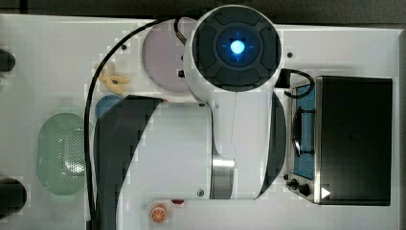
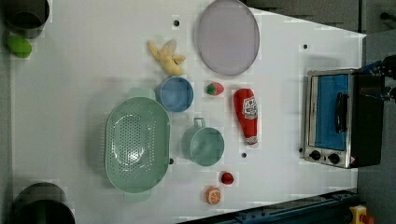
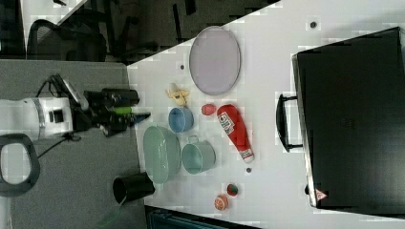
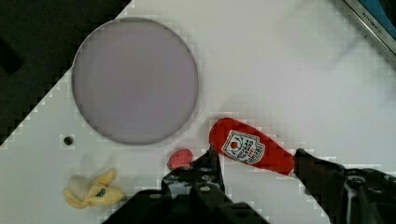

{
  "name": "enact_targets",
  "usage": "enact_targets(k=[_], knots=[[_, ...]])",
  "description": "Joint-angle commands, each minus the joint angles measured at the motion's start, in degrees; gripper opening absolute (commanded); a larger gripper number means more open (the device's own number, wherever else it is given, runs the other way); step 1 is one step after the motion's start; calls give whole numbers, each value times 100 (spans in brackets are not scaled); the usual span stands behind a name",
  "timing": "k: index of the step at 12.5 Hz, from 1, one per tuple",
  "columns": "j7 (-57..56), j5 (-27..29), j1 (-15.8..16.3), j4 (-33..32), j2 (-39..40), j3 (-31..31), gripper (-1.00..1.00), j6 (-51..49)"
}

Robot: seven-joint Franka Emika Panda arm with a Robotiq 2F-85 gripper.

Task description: Pick Ketchup from the table and place it in strainer.

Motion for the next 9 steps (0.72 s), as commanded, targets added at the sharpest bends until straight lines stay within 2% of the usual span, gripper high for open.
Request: enact_targets(k=[1, 3, 7, 9], knots=[[25, 205, -590, -856, -1754, 504, 59, -1204], [22, 205, -588, -905, -1698, 513, 100, -1139], [-59, 205, -580, -1150, -1331, 559, 100, -1024], [-484, 205, -581, -1287, -1052, 577, 100, -764]])
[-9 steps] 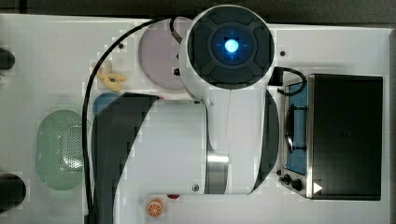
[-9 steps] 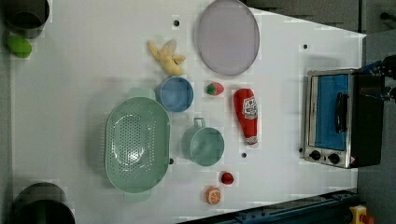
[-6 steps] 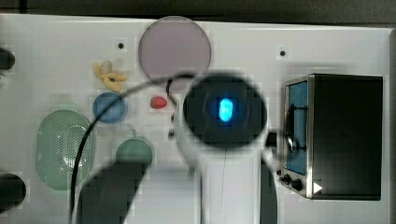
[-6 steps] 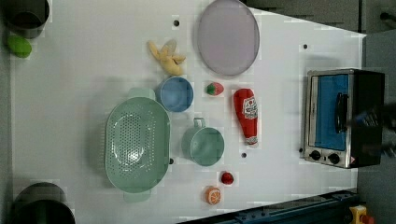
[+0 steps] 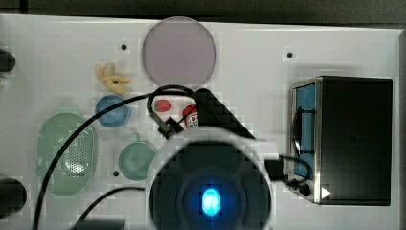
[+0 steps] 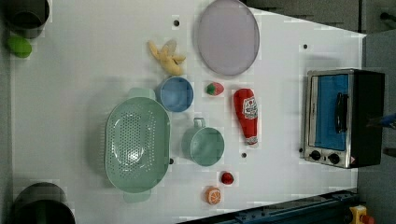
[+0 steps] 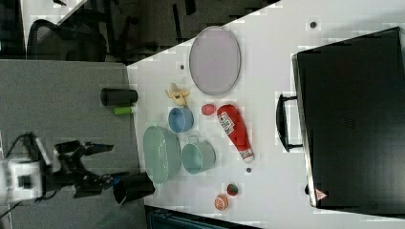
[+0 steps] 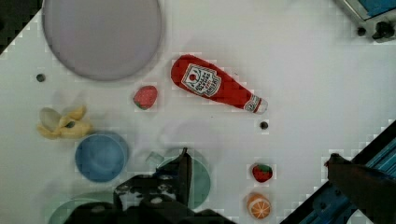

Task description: Pick Ketchup from the table and place it in strainer.

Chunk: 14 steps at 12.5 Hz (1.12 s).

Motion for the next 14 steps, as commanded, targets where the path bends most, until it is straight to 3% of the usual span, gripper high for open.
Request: enact_targets(k=[1, 9, 14], knots=[[-815, -35, -92, -373, 804, -25, 100, 326], [-4880, -41, -90, -1411, 1711, -18, 100, 2833], [-5680, -109, -64, -2134, 2332, 141, 100, 4242]])
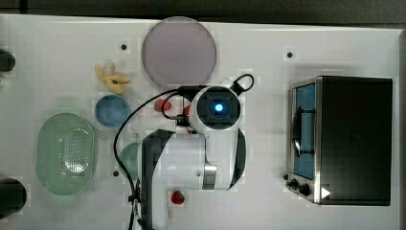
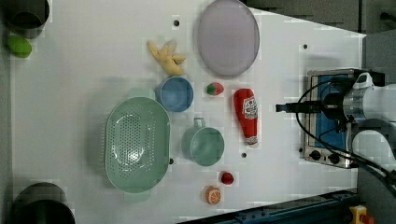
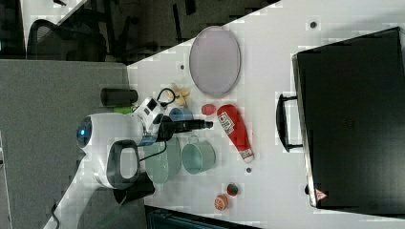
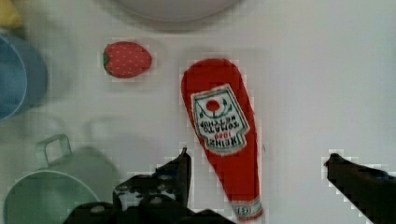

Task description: Pick Ketchup from the table and place it in strainer.

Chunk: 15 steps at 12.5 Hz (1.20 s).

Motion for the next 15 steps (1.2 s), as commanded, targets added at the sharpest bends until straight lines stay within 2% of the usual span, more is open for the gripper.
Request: enact_targets(k=[1, 6, 12, 13, 15], knots=[[-627, -6, 36, -374, 341, 117, 100, 686], [-621, -278, 66, -499, 1254, 115, 100, 1879], [-616, -316, 69, -512, 2005, 87, 100, 2551], [-615, -320, 69, -514, 2050, 82, 92, 2600], [-613, -324, 71, -514, 2058, 72, 43, 2629]])
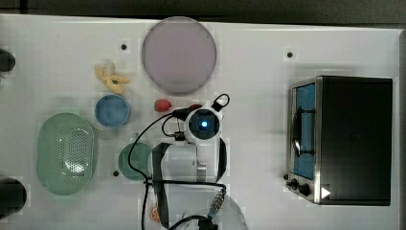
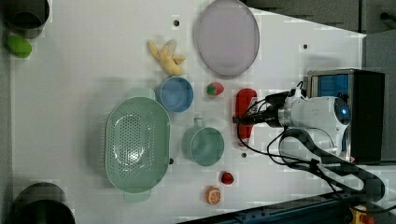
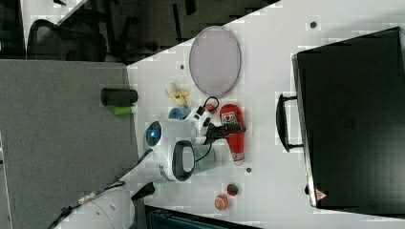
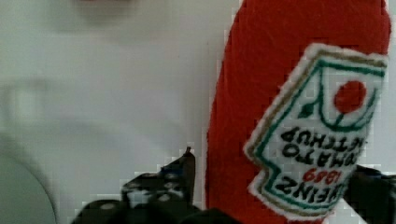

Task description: Pick Ketchup from the table and place it in strainer.

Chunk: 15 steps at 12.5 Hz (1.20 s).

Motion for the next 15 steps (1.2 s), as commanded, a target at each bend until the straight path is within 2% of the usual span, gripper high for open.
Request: enact_targets(k=[1, 5, 11, 15], knots=[[-204, 5, 7, 135, -99, -23, 23, 103], [-104, 6, -5, 222, -575, -26, 23, -354], [286, 11, 27, 857, -2335, 29, 23, -2921], [1380, 50, 139, 1456, -3046, 341, 23, -4318]])
